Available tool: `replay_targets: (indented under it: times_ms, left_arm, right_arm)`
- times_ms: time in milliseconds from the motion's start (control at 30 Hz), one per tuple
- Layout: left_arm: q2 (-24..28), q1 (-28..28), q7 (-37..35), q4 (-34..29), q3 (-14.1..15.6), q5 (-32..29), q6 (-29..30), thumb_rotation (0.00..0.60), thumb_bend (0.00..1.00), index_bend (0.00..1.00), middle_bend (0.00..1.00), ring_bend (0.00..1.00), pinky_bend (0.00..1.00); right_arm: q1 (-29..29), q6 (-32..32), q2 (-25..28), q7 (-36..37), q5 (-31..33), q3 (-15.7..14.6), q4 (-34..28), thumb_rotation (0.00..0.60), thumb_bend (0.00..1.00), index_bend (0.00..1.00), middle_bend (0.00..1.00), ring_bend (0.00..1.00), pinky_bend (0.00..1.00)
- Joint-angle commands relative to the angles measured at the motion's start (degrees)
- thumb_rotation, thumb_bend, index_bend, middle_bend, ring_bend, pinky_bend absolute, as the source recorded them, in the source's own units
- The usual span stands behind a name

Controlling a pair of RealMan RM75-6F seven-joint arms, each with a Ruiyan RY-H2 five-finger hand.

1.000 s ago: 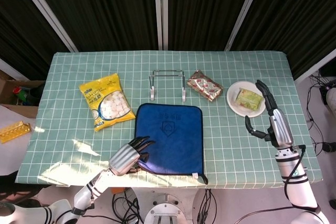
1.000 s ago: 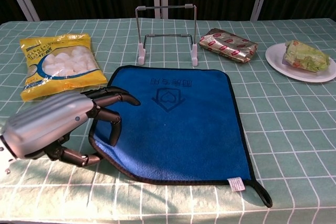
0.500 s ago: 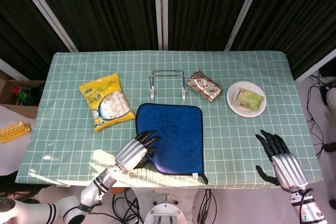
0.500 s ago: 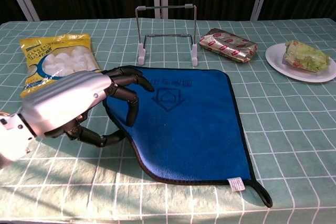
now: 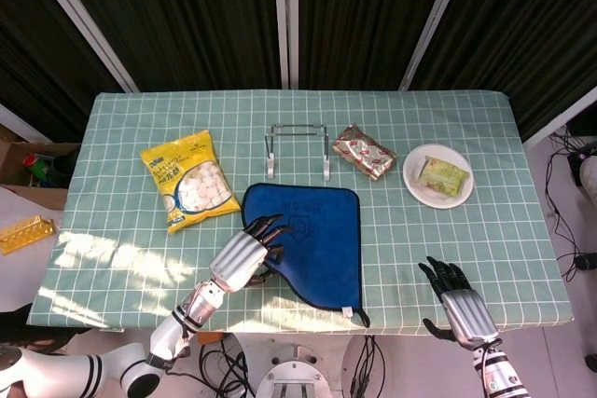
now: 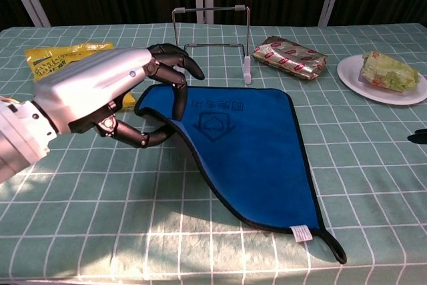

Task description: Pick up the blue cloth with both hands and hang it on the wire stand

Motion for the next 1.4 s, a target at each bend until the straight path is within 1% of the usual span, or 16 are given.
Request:
replay_targets:
  times_ms: [33, 133, 200, 400, 567, 733, 867, 1000, 1200, 1333, 1400]
  left_arm:
    - [0.6, -0.4, 1.1, -1.5, -0.9, -1.3, -0.5, 0.6, 0.46, 0.82, 0.21, 0.07, 0.18]
    - [1.0, -0.8, 2.7, -2.9, -1.7, -2.3, -0.8, 0.6, 0.47, 0.82, 0.21, 0.07, 0.18]
    - [1.2, -1.1, 3.2, -3.7, -2.2, -3.1, -1.2, 0.6, 0.47, 0.82, 0.21, 0.07, 0.18]
    - [1.6, -2.1, 4.3, -5.4, -3.3, -5.5, -2.3, 0.6, 0.47, 0.82, 0.21, 0.07, 0.18]
    - [1.7, -2.5, 4.7, -6.2, -3.8, -6.5, -2.1, 0.6, 0.47, 0.82, 0.21, 0.07, 0.18]
    - [2.2, -2.5, 5.1, -7.1, -3.8, -7.4, -1.8, 0.6, 0.47, 0.82, 0.21, 0.07, 0.18]
    - [2.7, -2.7, 5.2, -7.7, -3.9, -7.8, -1.7, 0.6, 0.47, 0.82, 0.21, 0.07, 0.18]
    - [3.2, -2.7, 4.8, -8.3, -4.0, -7.9, -1.3, 0.6, 0.48, 0.82, 0.21, 0.07, 0.18]
    - [4.1, -2.7, 3.5, -9.0, -4.1, -7.9, -0.5, 0.6, 0.48, 0.83, 0.21, 0.07, 0.18]
    - [4.6, -2.6, 2.8, -9.1, -3.8, -8.0, -0.3, 0.6, 0.48, 0.83, 0.21, 0.07, 0.18]
    - [4.6, -2.5, 2.5, -9.0, -3.6, -7.9, -0.2, 0.6, 0.48, 0.83, 0.21, 0.07, 0.18]
  right_arm:
    - [0.7, -0.5, -5.8, -3.8, -0.7, 0.8, 1.3, 0.6, 0.19, 0.0, 0.0, 0.0, 0.0]
    - [0.1, 0.7, -10.3, -5.3, -2.0, 0.4, 2.9, 0.6, 0.18, 0.0, 0.0, 0.0, 0.0]
    - [-0.3, 1.4, -12.7, -4.9, -2.4, 0.2, 4.0, 0.6, 0.18, 0.0, 0.0, 0.0, 0.0]
    - [-1.6, 5.6, -20.6, -1.1, -5.0, 0.3, 9.6, 0.6, 0.15, 0.0, 0.0, 0.0, 0.0]
    - [-1.7, 6.7, -26.7, 1.5, -5.8, 0.7, 14.8, 0.6, 0.09, 0.0, 0.0, 0.0, 0.0]
    - [-1.4, 5.6, -31.1, 3.4, -4.8, 0.9, 17.7, 0.6, 0.08, 0.0, 0.0, 0.0, 0.0]
    - [-1.3, 7.5, -34.9, 4.2, -5.8, 1.8, 21.3, 0.6, 0.08, 0.0, 0.0, 0.0, 0.0]
    - [-1.1, 9.1, -37.6, 5.0, -5.9, 3.0, 25.2, 0.6, 0.15, 0.0, 0.0, 0.0, 0.0]
    - [-1.1, 10.0, -38.4, 5.4, -4.9, 3.8, 27.5, 0.6, 0.21, 0.0, 0.0, 0.0, 0.0]
    - [-1.3, 10.8, -38.2, 6.4, -4.2, 4.0, 28.5, 0.6, 0.31, 0.0, 0.0, 0.0, 0.0]
    - [-1.4, 11.3, -38.2, 7.0, -3.9, 4.1, 29.0, 0.6, 0.34, 0.07, 0.0, 0.0, 0.0]
